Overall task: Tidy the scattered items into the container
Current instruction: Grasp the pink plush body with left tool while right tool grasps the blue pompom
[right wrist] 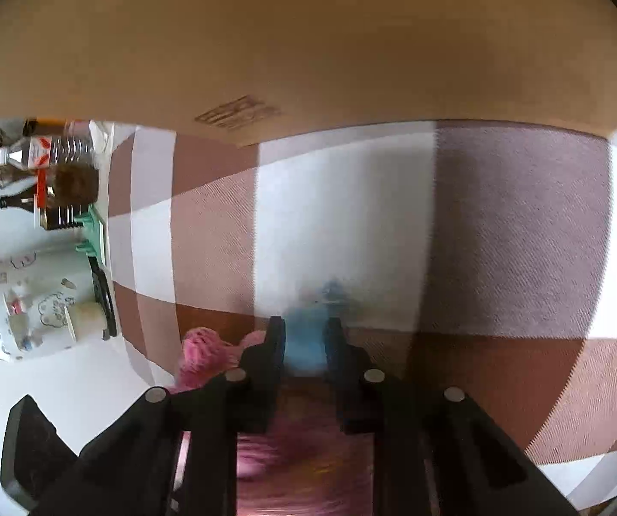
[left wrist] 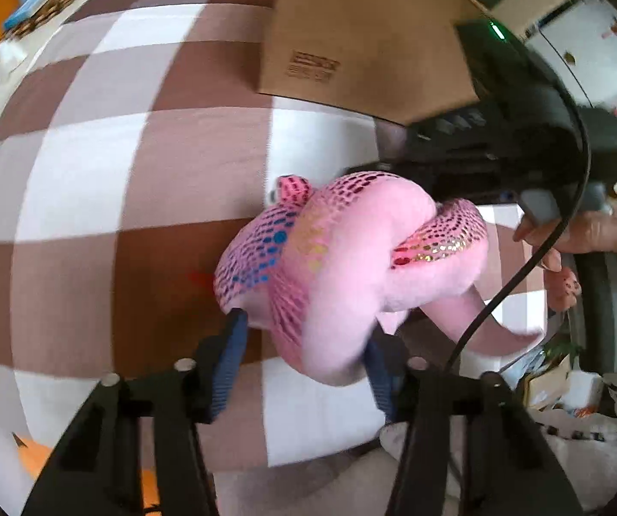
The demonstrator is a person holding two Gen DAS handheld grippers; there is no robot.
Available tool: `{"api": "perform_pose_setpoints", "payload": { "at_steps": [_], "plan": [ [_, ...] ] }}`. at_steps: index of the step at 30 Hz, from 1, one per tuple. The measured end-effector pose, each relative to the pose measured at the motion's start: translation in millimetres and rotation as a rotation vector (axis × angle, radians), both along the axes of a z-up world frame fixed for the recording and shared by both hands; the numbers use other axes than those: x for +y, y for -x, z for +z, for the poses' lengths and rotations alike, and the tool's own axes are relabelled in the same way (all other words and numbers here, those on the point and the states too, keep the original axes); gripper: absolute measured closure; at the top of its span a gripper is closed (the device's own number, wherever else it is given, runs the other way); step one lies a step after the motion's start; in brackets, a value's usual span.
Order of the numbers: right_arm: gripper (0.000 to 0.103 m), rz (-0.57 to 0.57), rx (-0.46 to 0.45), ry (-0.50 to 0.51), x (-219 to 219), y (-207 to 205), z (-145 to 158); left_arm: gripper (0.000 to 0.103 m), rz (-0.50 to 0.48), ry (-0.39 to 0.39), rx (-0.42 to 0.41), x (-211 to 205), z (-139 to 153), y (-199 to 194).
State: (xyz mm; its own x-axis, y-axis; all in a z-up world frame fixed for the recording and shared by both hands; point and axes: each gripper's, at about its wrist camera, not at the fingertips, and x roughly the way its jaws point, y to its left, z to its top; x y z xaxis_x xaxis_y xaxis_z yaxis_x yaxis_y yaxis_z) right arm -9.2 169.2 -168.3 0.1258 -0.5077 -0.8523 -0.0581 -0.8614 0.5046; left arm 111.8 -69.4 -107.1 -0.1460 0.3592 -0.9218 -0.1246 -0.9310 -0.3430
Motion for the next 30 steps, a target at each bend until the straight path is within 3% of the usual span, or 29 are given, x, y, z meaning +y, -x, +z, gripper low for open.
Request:
{"api": "perform_pose_setpoints", "payload": {
  "at_steps": [9, 13, 21, 22, 23, 27, 30],
  "plan": [
    [0.08, -0.033, -0.038, 0.058, 0, -3, -3, 0.052, 0.161, -0.008, -0.035, -64, -1, -24],
    [0.055, -0.021, -0.075, 0.023, -17, -1, -10, 0.052, 0.167, 0.0, -0.035, -70, -2, -24],
    [0.054, 0.098, 0.024, -0.131, -46, -3, -10, 0.051, 0.204, -0.008, -0.048, -75, -11, -16],
    [0.058, 0.116, 0.036, -0.141, -48, -5, -9, 0.05, 0.202, -0.008, -0.043, -74, -12, -13],
    [0.069, 0.132, 0.044, -0.155, -48, -7, -9, 0.05, 0.197, -0.01, -0.038, -72, -12, -11],
    [0.071, 0.115, 0.035, -0.14, -31, -14, -9, 0.033, 0.143, -0.053, -0.03, -58, -19, 7],
    [0.071, 0.068, 0.053, -0.145, -6, -18, -1, 0.033, 0.082, -0.073, -0.033, -44, -23, 20]
  ]
}}
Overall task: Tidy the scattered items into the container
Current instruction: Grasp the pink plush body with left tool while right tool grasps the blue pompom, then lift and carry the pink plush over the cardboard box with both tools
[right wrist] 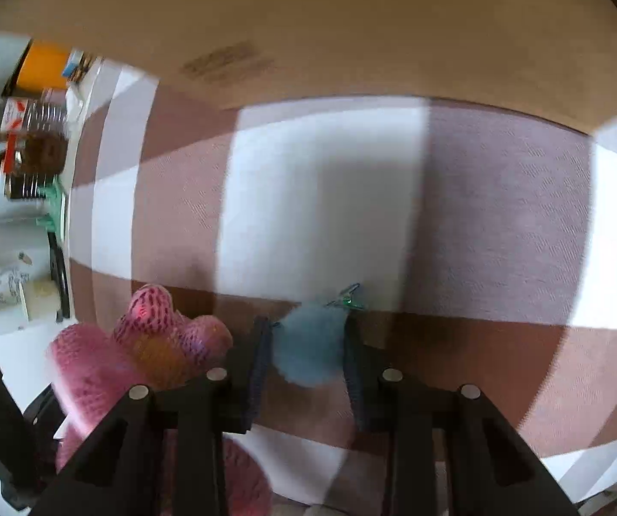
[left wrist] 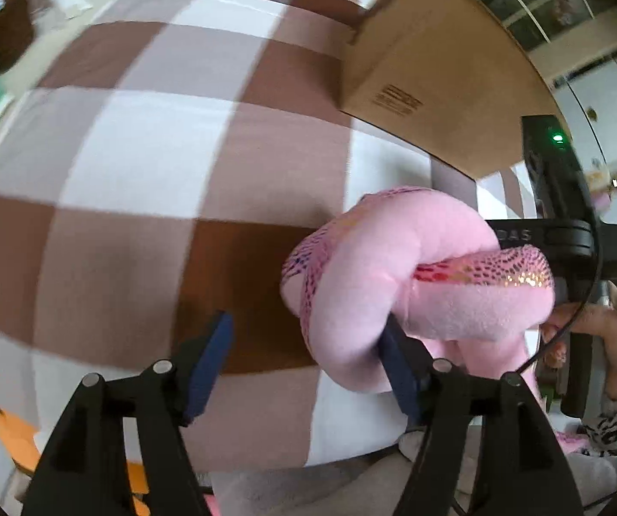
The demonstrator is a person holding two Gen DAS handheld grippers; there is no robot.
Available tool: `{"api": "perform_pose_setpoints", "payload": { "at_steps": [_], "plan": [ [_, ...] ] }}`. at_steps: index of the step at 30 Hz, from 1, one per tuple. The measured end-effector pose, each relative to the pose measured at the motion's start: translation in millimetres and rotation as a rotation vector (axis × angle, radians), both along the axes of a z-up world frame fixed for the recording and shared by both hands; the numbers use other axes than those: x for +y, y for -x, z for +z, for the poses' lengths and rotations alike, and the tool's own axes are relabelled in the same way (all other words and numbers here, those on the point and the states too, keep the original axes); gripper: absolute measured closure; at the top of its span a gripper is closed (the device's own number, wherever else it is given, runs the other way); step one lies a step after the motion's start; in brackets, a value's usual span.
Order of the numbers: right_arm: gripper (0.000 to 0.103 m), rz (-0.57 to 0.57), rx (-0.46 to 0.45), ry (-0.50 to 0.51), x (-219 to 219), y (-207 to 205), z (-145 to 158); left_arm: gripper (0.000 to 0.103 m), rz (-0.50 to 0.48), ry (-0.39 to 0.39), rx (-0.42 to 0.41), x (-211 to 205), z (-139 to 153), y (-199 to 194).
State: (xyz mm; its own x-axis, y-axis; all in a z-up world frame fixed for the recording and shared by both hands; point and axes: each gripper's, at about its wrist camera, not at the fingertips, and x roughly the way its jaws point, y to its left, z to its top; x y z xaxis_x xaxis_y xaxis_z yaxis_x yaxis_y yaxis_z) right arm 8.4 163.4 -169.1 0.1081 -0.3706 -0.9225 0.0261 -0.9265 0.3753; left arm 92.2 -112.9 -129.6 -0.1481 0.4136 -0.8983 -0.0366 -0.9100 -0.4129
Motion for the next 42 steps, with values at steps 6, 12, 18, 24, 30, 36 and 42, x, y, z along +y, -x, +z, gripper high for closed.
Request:
{"api": "perform_pose_setpoints", "payload": {
  "at_steps": [6, 12, 18, 24, 30, 36, 42],
  "plan": [
    [0.071, -0.111, 0.051, 0.003, 60, -14, 20, 0.022, -0.112, -0.087, -0.045, 40, -11, 21],
    [0.071, -0.234, 0.055, 0.029, 104, -27, 27, 0.017, -0.178, -0.035, -0.021, 70, -7, 29],
    [0.071, -0.297, 0.066, 0.053, 118, -33, 33, 0.002, -0.159, -0.1, -0.064, 81, -22, 45],
    [0.071, -0.329, 0.074, 0.062, 125, -38, 36, 0.001, -0.164, -0.157, -0.037, 98, -36, 66],
    [0.071, -0.355, 0.093, 0.068, 137, -40, 43, 0.011, -0.172, -0.156, 0.029, 105, -24, 72],
    [0.071, -0.363, 0.126, 0.091, 142, -39, 58, 0.011, -0.155, -0.111, 0.118, 88, 13, 67],
    [0.071, -0.342, 0.174, 0.133, 138, -34, 85, 0.011, -0.095, -0.092, 0.189, 60, 60, 60]
  ]
}}
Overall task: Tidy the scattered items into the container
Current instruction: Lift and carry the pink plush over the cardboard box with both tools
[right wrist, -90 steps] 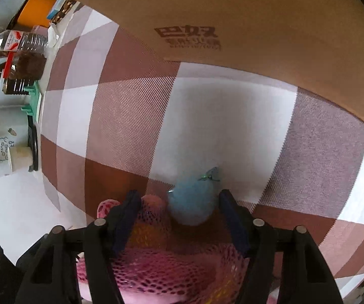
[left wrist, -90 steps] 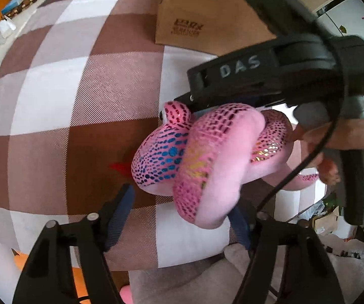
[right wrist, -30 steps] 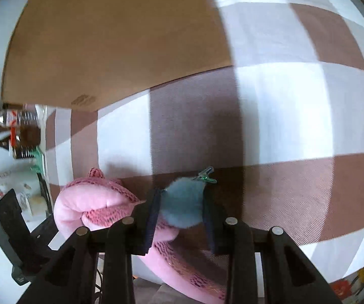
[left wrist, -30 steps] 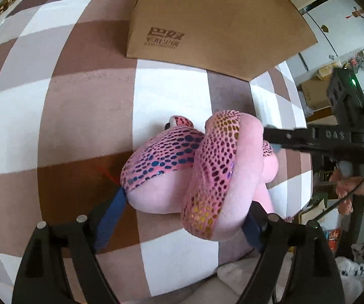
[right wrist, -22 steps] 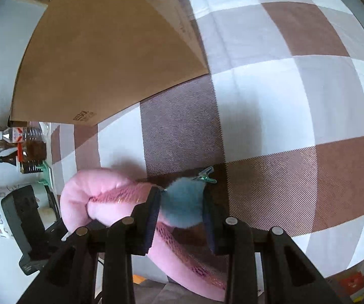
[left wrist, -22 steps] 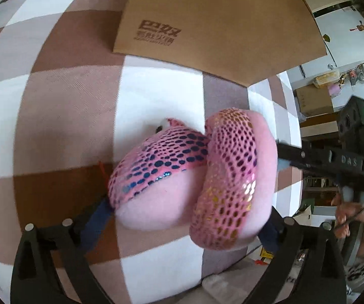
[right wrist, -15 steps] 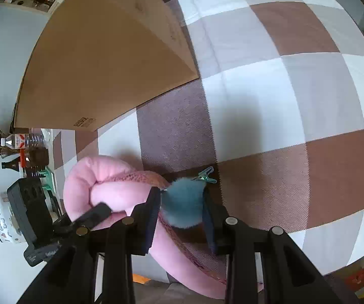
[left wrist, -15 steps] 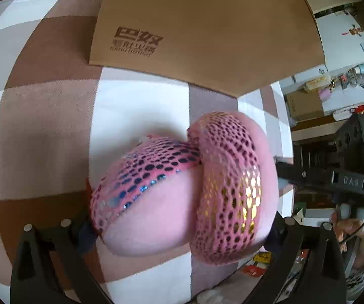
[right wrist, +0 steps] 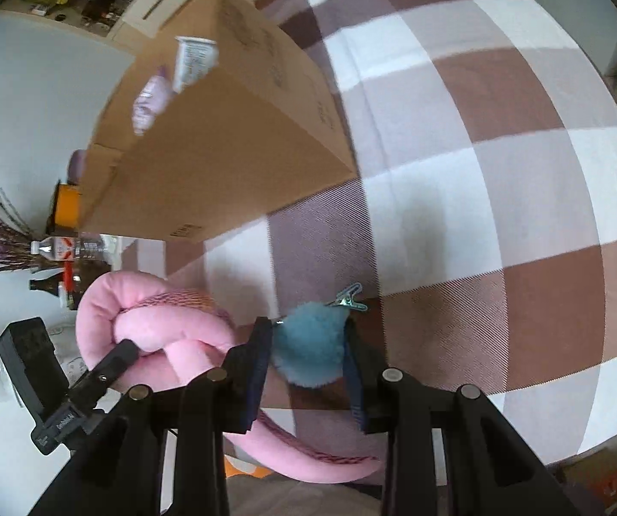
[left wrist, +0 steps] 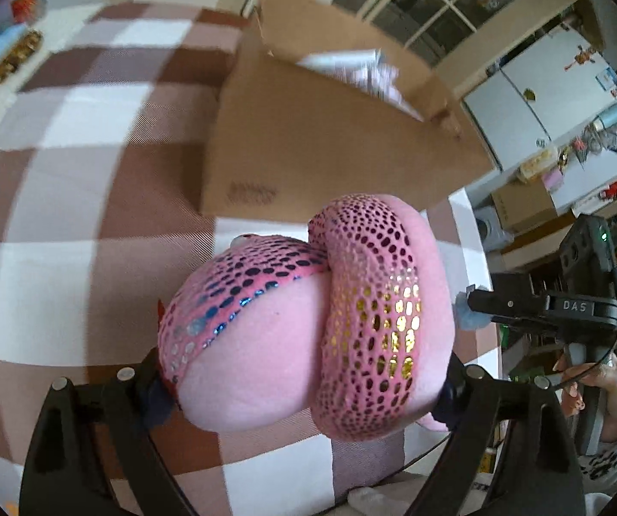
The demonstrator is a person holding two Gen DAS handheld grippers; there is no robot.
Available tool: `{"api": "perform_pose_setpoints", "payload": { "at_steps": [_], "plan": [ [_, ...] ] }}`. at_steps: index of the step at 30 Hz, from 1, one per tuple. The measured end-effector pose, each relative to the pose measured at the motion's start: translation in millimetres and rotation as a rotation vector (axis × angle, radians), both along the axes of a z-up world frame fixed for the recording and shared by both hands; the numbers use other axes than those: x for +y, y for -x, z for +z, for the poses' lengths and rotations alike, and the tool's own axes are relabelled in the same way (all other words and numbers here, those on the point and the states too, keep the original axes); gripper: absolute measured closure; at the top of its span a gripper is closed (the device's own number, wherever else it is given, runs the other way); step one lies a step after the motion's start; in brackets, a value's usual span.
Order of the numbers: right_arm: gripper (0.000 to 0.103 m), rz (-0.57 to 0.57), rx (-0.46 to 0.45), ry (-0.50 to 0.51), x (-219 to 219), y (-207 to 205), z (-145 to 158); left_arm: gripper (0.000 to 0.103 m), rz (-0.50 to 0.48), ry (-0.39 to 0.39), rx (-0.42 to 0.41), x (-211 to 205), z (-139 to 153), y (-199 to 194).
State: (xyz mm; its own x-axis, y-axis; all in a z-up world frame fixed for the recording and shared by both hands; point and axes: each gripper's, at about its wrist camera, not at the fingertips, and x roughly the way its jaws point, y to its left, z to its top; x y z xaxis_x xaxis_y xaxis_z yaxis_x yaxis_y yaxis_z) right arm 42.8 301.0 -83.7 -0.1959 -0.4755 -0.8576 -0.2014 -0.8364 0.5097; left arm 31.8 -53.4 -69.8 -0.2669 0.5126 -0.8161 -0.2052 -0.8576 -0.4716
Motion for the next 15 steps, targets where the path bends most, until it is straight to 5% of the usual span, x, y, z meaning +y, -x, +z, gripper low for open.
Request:
{"api": "perform_pose_setpoints", "payload": {
  "at_steps": [15],
  "plan": [
    [0.07, 0.078, 0.213, 0.067, -17, 28, 92, 0.011, 0.007, 0.035, 0.214, -9, 115, 11]
  ]
}}
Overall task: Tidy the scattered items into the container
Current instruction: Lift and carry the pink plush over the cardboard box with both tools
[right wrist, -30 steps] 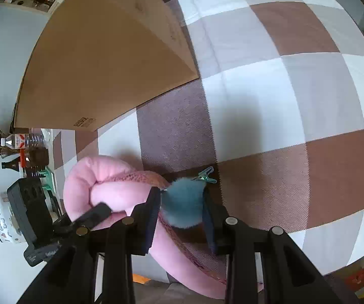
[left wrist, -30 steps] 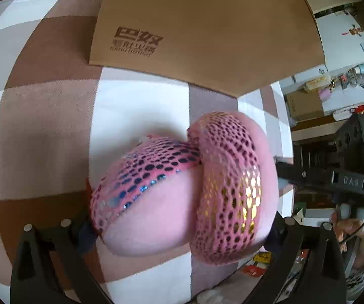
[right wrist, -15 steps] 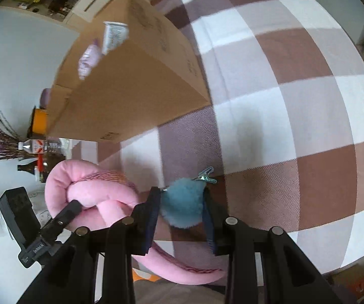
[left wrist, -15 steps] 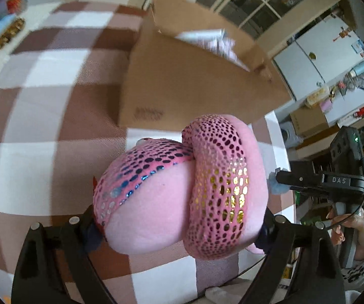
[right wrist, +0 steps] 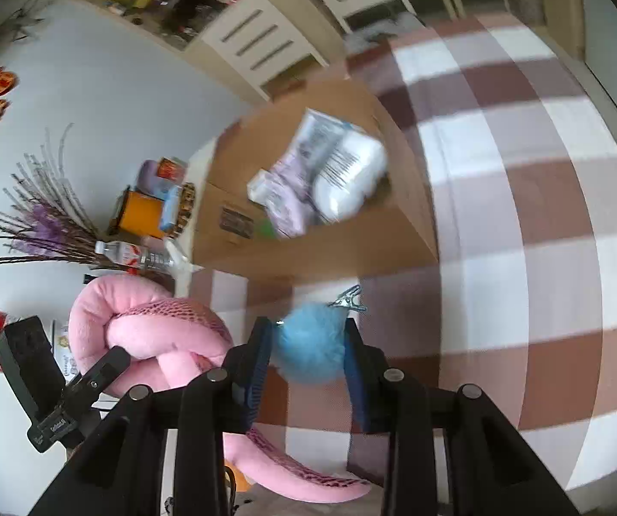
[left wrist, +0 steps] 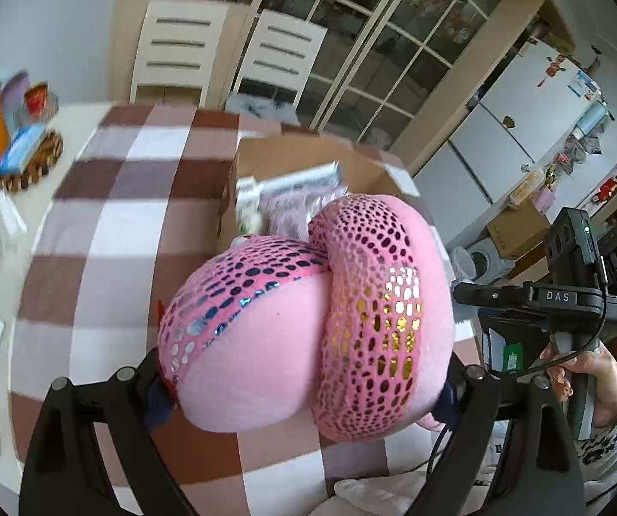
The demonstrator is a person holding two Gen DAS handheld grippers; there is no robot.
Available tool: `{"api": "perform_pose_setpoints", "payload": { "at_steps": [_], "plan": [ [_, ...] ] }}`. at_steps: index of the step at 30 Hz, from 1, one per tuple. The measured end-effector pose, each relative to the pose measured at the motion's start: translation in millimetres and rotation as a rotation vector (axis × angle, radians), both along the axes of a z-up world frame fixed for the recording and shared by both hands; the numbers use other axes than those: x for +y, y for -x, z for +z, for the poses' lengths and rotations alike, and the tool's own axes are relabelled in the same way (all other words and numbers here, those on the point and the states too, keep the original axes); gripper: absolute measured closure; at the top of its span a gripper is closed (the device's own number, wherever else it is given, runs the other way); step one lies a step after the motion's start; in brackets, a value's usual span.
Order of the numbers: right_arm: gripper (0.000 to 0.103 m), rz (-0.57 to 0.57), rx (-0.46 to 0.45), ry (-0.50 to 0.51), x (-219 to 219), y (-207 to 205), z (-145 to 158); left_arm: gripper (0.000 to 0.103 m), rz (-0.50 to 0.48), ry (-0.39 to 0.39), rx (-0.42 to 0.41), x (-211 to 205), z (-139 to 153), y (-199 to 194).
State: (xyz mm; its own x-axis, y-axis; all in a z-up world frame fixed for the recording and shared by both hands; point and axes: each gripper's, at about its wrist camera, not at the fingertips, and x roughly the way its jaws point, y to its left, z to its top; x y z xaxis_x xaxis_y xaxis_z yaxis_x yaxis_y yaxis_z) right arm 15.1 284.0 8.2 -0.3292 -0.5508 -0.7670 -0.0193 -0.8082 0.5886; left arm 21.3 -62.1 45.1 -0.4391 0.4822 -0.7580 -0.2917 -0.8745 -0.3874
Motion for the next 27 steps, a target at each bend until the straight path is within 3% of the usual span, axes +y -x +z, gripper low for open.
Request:
{"api": "perform_pose_setpoints", "payload": {
  "at_steps": [16, 27],
  "plan": [
    [0.07, 0.017, 0.194, 0.031, -3, 47, 70, 0.011, -0.046, 0.003, 0.143, 34, 67, 56],
    [0.07, 0.027, 0.188, 0.029, -5, 83, 72, 0.011, -0.056, 0.019, 0.086, 48, 49, 105]
  ]
}}
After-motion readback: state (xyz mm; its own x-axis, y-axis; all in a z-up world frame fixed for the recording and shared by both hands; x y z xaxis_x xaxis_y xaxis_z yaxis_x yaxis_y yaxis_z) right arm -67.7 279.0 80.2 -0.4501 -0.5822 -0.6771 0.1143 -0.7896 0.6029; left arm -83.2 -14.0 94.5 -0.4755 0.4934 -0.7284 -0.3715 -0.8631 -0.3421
